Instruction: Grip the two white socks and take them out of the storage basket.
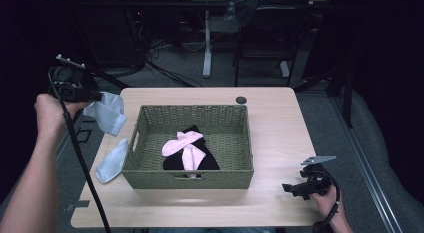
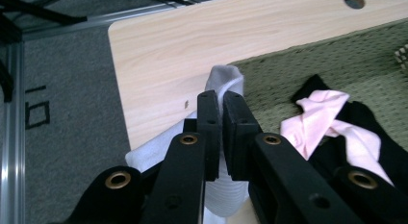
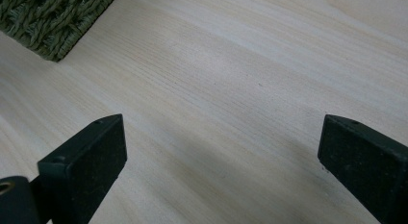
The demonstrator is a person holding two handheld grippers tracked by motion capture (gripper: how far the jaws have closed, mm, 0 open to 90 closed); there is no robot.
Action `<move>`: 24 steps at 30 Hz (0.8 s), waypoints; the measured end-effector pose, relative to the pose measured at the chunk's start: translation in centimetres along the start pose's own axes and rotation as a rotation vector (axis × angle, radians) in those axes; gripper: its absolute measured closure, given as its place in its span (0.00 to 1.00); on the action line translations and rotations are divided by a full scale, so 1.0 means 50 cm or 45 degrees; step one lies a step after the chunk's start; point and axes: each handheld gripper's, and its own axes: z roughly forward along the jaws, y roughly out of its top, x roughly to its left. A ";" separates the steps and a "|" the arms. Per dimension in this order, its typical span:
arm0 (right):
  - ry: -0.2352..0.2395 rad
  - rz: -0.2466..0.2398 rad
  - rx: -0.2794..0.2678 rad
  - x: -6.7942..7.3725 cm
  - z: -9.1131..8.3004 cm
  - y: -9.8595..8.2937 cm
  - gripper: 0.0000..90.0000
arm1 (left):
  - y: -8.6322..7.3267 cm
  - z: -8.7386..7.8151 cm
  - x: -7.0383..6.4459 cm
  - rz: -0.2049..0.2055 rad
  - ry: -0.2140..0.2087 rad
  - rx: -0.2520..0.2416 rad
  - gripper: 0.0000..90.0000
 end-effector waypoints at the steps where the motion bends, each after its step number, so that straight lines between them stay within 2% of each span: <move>1: 0.000 0.000 0.000 0.000 0.000 0.000 0.03 | -0.005 0.004 0.004 -0.008 0.003 0.006 0.97; 9: 0.001 0.000 0.001 0.000 0.000 0.000 0.03 | -0.043 0.048 0.029 -0.040 0.015 0.049 0.97; 24: 0.000 -0.001 0.002 0.000 0.000 0.000 0.03 | -0.103 0.162 0.031 -0.074 -0.013 0.149 0.96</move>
